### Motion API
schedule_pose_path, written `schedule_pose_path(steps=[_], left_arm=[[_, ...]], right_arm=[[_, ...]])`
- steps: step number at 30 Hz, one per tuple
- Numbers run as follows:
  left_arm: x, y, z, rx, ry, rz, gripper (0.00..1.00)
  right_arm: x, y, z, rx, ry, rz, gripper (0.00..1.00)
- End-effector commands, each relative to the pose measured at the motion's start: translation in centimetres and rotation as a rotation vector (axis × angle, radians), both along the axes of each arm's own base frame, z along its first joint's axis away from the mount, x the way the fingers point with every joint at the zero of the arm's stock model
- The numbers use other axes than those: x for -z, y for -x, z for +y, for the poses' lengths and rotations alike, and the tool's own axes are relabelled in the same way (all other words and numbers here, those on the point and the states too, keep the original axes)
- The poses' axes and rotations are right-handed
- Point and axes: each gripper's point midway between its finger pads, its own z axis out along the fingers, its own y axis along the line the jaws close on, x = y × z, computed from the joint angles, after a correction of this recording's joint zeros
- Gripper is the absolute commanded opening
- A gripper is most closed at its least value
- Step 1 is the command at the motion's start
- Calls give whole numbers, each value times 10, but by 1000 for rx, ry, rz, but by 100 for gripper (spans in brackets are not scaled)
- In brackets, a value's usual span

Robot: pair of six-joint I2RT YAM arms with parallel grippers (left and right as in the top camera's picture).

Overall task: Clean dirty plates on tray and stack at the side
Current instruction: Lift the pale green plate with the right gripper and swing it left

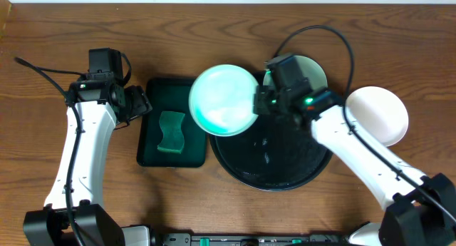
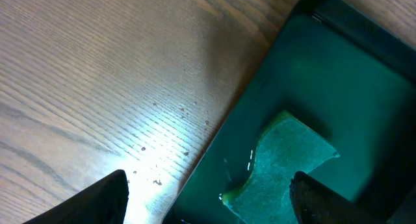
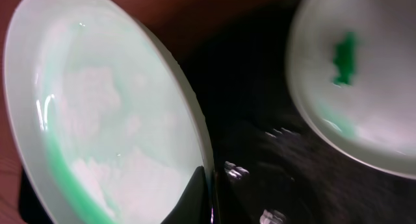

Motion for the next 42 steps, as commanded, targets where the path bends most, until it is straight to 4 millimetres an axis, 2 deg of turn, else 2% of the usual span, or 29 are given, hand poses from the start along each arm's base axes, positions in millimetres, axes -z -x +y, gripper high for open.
schedule_pose_path(steps=[1, 8, 12, 19, 24, 28, 34, 42], left_arm=[[-7, -3, 4, -6, -15, -15, 80], [-7, -3, 4, -6, -15, -15, 80], [-7, -3, 4, -6, -15, -15, 80], [-7, -3, 4, -6, -15, -15, 80], [-7, -3, 4, -6, -15, -15, 80], [-7, -3, 4, -6, -15, -15, 80], [-7, -3, 4, -6, -15, -15, 80], [-7, -3, 4, -6, -14, -15, 80]], right_arm=[[2, -8, 17, 58, 12, -42, 1], [23, -18, 47, 79, 105, -165, 1], [18, -26, 63, 55, 125, -266, 1], [-16, -39, 76, 16, 178, -473, 1], [-36, -44, 85, -91, 266, -606, 1], [-53, -46, 89, -104, 348, -715, 1], [-89, -40, 102, -144, 509, -910, 1], [-146, -18, 122, -188, 726, -1157, 1]])
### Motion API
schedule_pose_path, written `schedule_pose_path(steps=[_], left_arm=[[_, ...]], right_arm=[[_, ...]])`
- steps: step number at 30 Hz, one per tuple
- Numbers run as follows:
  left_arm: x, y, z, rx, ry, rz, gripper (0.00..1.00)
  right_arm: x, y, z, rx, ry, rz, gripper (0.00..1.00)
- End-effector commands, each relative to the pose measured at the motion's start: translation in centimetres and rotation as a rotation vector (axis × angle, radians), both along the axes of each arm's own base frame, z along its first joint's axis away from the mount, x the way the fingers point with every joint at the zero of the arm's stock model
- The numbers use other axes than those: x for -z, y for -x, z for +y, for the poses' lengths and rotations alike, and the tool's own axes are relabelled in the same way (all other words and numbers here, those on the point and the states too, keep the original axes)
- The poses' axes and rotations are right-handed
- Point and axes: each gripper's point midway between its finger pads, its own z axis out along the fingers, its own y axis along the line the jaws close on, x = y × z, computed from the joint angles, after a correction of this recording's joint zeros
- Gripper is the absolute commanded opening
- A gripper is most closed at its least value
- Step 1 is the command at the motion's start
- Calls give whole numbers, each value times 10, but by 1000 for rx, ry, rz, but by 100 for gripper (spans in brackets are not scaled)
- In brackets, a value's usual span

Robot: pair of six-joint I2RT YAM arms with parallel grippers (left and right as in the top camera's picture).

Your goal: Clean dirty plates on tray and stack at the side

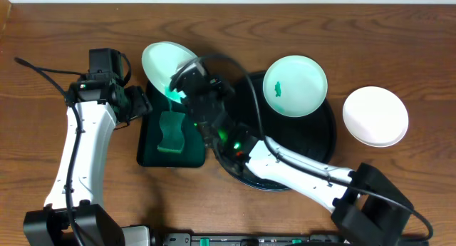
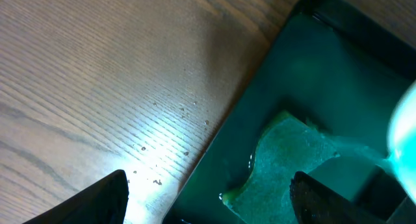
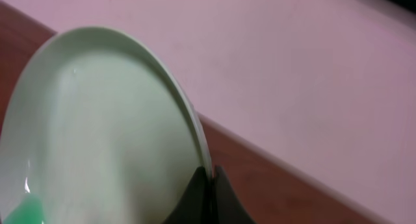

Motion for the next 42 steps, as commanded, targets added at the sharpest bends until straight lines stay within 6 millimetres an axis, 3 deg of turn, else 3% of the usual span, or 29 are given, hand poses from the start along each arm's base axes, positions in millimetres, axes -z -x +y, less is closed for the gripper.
schedule_pose_path(steps=[1, 5, 15, 42], left_arm=[[-7, -3, 4, -6, -15, -15, 80], [-7, -3, 4, -6, -15, -15, 80], [-7, -3, 4, -6, -15, -15, 80], [-7, -3, 4, -6, -15, -15, 80]], right_arm=[[-35, 9, -5, 55, 167, -130, 1], [-52, 18, 1, 53, 217, -199, 1], [-66, 31, 11, 33, 289, -269, 1], [-66, 31, 11, 35, 295, -269, 1]])
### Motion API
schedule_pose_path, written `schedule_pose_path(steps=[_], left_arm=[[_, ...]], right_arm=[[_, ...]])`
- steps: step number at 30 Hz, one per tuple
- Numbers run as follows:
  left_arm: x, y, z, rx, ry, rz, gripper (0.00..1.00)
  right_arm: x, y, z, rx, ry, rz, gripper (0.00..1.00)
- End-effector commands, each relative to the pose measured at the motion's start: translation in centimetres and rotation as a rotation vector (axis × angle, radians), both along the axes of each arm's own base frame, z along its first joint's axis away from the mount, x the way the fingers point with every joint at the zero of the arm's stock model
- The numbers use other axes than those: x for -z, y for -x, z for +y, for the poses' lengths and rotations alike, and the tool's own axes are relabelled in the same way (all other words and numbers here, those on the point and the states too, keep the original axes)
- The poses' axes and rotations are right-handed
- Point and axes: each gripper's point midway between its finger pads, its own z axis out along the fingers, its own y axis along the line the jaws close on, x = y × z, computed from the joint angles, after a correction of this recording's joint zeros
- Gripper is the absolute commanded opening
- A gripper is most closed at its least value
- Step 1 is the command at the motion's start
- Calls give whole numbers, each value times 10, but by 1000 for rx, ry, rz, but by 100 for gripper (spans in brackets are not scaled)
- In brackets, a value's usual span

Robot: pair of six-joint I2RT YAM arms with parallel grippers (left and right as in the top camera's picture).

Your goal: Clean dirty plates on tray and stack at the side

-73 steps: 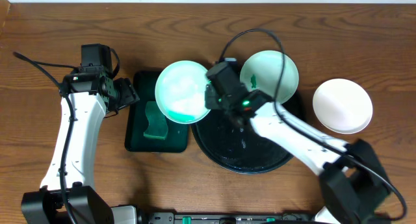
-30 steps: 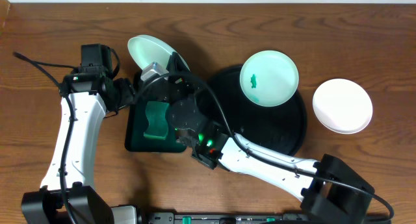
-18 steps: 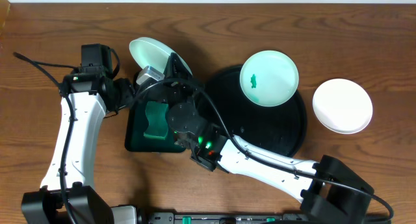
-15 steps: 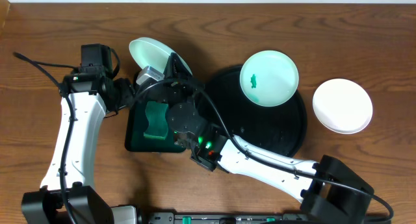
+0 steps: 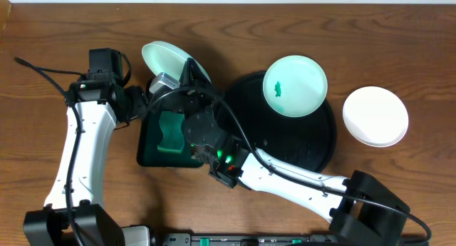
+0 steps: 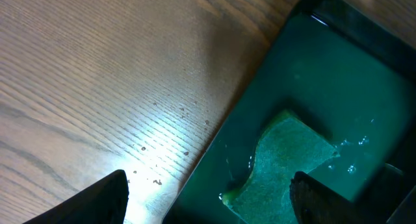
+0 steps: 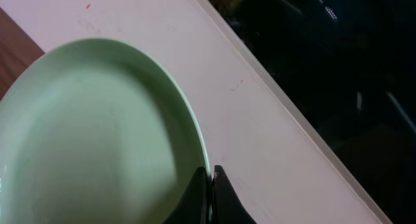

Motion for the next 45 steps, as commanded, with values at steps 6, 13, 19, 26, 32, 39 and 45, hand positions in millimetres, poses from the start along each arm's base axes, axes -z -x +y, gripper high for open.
schedule_pose_path(steps=[6, 13, 19, 26, 32, 39, 45], left_arm=[[-7, -3, 4, -6, -15, -15, 80], [-7, -3, 4, -6, -15, -15, 80], [-7, -3, 4, -5, -15, -15, 80], [-7, -3, 4, -6, -15, -15, 80], [-7, -3, 4, -6, -15, -15, 80], [-7, -3, 4, -6, -15, -15, 80], [-7, -3, 4, -6, -15, -15, 80]], right_arm=[[-18, 4, -2, 5, -36, -21, 1], [-18, 4, -2, 5, -28, -23, 1], [-18, 4, -2, 5, -26, -22, 1], [-18, 4, -2, 5, -26, -21, 1], [-15, 5, -2, 11, -13, -14, 1], [-12, 4, -5, 32, -12, -2, 1], [13, 2, -6, 36, -79, 95, 1]])
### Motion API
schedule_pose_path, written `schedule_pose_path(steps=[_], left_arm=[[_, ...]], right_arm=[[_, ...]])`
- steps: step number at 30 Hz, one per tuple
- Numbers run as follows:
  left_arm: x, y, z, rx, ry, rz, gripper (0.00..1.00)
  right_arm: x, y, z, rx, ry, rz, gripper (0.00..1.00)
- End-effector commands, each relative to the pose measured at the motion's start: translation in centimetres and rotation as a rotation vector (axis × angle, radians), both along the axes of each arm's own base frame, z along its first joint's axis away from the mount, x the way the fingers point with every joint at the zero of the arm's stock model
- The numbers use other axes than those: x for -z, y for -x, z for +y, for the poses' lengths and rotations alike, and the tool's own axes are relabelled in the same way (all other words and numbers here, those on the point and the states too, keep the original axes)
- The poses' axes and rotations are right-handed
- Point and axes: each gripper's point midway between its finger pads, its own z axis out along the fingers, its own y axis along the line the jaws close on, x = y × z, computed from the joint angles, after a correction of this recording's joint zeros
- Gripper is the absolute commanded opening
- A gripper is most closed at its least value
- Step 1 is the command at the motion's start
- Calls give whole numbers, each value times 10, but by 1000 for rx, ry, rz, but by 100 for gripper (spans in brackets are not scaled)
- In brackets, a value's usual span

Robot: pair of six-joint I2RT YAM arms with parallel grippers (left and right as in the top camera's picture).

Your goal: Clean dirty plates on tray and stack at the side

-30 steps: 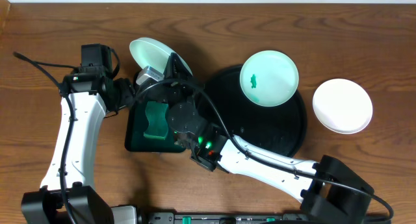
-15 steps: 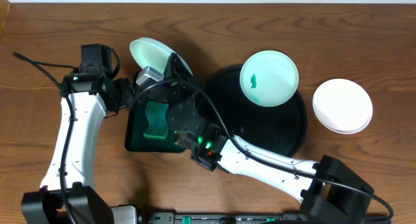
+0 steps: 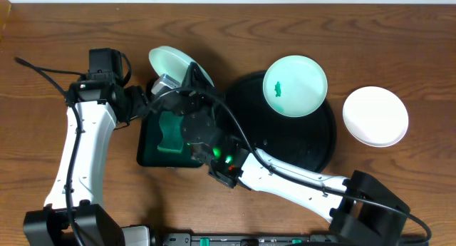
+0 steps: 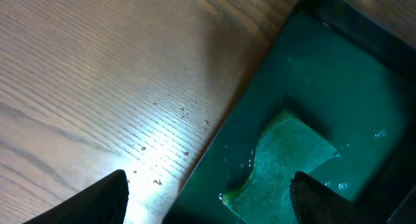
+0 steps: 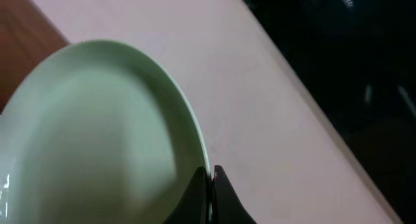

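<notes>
My right gripper (image 5: 209, 178) is shut on the rim of a pale green plate (image 3: 171, 63), which it holds steeply tilted over the back of the dark green basin (image 3: 146, 152). The plate (image 5: 97, 133) fills the left of the right wrist view. A green sponge (image 3: 171, 130) lies in the basin. My left gripper (image 4: 209, 195) stands open over the basin's left edge, with the sponge (image 4: 286, 160) just below it. A second pale plate with a green smear (image 3: 296, 85) rests on the back rim of the round black tray (image 3: 299, 157).
A clean white plate (image 3: 375, 116) lies on the wooden table to the right of the tray. My right arm reaches across the tray's left half and the basin. Small water drops shine on the basin floor (image 4: 380, 133).
The tilted plate has shifted slightly to the right over the basin. The drops on the basin floor lie differently. My left gripper has not moved.
My right gripper first held the wet green plate nearly flat over the tray's left edge. Then the plate was tipped over the basin, with green liquid running onto the sponge. After that it stood on edge above the basin's back, drained, and it stays there now.
</notes>
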Motion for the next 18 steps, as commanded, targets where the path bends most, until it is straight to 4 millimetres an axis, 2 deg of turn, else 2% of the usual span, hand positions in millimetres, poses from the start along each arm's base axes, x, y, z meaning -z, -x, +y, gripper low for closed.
schedule_pose_path(steps=[1, 5, 11, 18], left_arm=[[-7, -3, 4, -6, -15, -16, 80], [-7, -3, 4, -6, -15, -16, 80], [-7, -3, 4, -6, -15, -16, 80], [-7, -3, 4, -6, -15, -16, 80]], right_arm=[[-5, 2, -4, 22, -145, 40, 1], [10, -4, -13, 65, -275, 109, 1], [31, -15, -39, 193, -517, 187, 1], [36, -18, -44, 193, -556, 238, 1]])
